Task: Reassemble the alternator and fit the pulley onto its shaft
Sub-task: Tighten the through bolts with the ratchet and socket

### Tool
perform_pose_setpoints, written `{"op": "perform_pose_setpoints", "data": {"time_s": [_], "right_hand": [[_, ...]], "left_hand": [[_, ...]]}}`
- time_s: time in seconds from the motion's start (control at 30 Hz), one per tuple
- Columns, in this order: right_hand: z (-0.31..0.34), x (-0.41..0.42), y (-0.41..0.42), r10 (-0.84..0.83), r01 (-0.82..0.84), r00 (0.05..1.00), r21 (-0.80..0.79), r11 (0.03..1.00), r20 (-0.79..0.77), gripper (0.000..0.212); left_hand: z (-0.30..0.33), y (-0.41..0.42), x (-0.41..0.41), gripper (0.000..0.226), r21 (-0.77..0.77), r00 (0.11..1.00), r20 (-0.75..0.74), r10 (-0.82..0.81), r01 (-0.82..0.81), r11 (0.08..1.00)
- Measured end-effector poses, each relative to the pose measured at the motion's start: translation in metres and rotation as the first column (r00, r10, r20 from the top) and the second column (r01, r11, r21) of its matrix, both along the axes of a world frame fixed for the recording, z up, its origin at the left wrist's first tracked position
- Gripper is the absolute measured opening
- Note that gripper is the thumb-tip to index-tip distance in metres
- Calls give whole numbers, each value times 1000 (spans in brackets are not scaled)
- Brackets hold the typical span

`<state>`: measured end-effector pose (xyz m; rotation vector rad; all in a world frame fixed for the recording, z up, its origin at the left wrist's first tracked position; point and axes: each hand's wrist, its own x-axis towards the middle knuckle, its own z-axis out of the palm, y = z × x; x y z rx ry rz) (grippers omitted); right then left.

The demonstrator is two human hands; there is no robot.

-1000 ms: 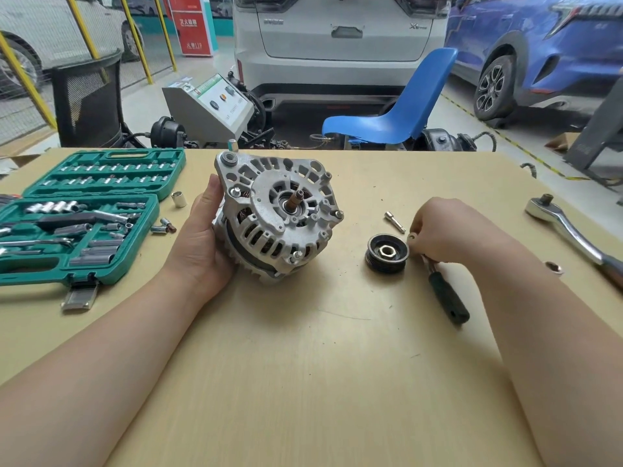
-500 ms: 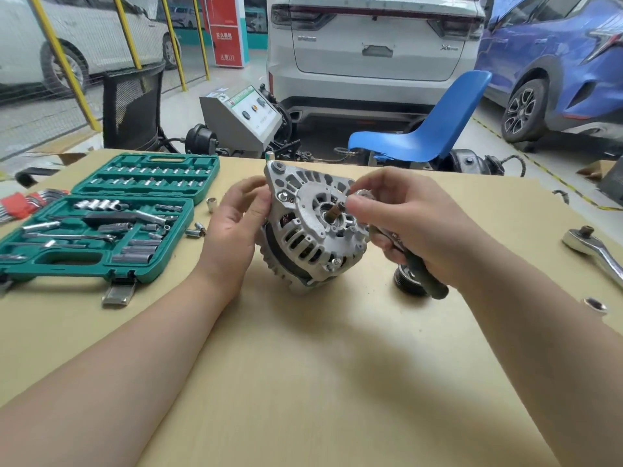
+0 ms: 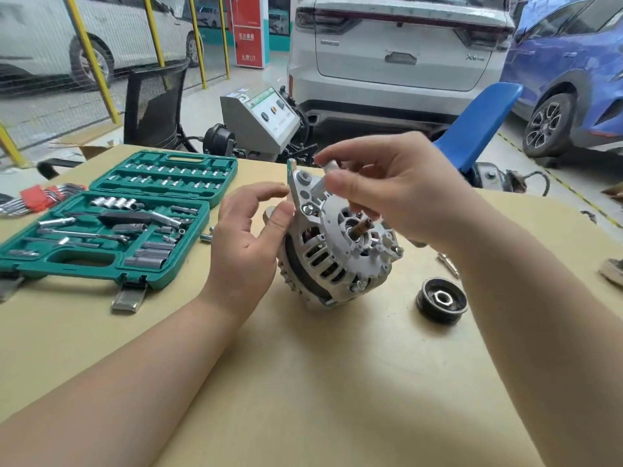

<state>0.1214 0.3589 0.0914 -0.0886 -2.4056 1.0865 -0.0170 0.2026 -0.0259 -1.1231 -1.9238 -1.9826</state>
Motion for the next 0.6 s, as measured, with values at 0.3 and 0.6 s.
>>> {"op": "perform_pose_setpoints", "data": {"time_s": [0.3, 0.6], "right_hand": [[-13, -3, -3, -37, 40, 999, 151, 988, -20, 35], [-18, -6, -5, -54, 69, 996, 262, 963, -65, 25]], "left_hand": [[1, -4, 2, 24, 29, 987, -90, -135, 138, 990], [3, -3, 3, 24, 57, 981, -76, -179, 184, 981]]}}
